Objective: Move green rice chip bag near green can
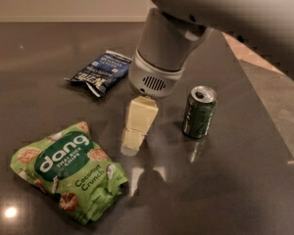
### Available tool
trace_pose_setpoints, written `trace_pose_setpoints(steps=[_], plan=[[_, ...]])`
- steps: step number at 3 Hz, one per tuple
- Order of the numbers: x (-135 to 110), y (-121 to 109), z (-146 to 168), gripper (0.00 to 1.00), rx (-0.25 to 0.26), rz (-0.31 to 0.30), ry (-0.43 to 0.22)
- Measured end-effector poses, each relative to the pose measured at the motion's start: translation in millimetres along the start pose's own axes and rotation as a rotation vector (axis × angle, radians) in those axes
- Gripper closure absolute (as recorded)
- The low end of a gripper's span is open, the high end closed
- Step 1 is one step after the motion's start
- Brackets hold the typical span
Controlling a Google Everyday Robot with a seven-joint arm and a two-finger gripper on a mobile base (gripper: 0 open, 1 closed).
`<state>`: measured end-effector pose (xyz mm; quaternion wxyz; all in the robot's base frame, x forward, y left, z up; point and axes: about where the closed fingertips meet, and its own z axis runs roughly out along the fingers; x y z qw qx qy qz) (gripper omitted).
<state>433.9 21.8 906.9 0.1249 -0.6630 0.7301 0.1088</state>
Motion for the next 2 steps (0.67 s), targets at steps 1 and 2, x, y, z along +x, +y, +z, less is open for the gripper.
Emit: trace_pose_setpoints(steps=[1,2], plan=[[-17,12,18,0.00,-0.029,0.009,-0.001],[-32,25,32,0.00,-0.036,0.002,0.006]])
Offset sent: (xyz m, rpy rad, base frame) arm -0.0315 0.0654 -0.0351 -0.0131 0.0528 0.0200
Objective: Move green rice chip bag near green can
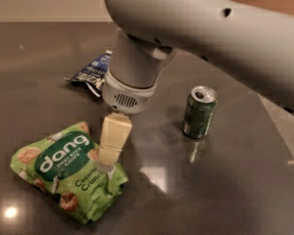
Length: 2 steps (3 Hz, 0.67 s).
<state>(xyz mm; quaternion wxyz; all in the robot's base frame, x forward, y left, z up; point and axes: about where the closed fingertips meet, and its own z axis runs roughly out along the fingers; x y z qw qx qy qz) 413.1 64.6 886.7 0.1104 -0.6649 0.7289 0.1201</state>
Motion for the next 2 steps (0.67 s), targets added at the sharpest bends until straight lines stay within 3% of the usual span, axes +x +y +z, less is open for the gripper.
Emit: trace_pose_setpoints(steps=[2], plan=[[-18,31,21,0.00,-0.016,-0.070,0.029]])
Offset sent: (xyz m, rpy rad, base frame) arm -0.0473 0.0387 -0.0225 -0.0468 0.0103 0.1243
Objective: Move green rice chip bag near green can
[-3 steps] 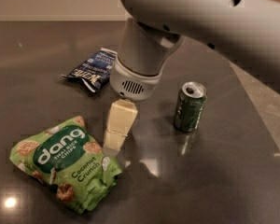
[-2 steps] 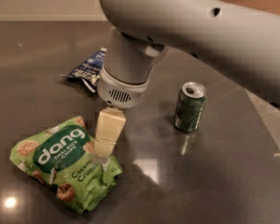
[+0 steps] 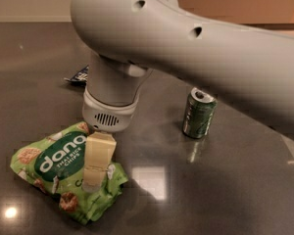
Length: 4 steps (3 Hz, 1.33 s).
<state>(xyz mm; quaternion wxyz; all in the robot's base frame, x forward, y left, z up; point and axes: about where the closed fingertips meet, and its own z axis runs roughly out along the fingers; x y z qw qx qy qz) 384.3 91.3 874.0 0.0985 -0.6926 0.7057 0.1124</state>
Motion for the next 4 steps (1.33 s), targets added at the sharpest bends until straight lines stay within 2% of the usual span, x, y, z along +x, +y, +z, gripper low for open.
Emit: trace_pose_setpoints(steps=[2,4], plan=[[-13,30,12,0.00,-0.044,-0.048,0.020],[-20,43,28,0.00,-0.028,-0.061,0.041]])
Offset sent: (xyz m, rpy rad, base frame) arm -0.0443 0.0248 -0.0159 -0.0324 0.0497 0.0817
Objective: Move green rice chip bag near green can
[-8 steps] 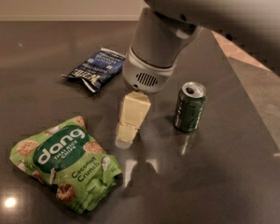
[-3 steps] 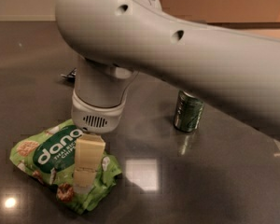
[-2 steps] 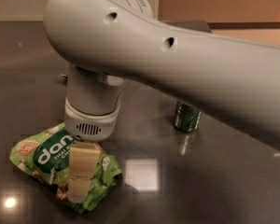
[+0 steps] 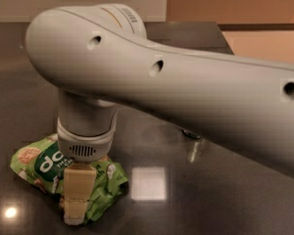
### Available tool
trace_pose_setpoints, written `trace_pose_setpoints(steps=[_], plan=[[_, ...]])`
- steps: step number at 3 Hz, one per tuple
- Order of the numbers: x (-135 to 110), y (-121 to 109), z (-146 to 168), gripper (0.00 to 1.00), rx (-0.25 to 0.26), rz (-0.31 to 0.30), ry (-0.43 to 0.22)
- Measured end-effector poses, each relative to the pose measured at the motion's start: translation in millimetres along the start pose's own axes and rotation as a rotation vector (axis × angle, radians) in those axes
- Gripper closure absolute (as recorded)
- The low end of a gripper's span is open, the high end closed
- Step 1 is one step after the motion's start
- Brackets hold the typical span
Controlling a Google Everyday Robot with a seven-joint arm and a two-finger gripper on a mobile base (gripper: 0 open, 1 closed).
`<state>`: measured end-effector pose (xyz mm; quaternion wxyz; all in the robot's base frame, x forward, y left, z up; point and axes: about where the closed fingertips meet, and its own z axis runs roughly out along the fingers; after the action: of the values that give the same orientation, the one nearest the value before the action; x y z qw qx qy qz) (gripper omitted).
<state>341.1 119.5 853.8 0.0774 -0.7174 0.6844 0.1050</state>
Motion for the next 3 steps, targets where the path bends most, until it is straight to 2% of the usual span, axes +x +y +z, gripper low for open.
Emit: trace_pose_setpoints(steps=[1,3], plan=[[-1,1,3,0.18,0.017,-0.005,0.010],[5,-14,-4,0.65,0.045,0.001,0.012]])
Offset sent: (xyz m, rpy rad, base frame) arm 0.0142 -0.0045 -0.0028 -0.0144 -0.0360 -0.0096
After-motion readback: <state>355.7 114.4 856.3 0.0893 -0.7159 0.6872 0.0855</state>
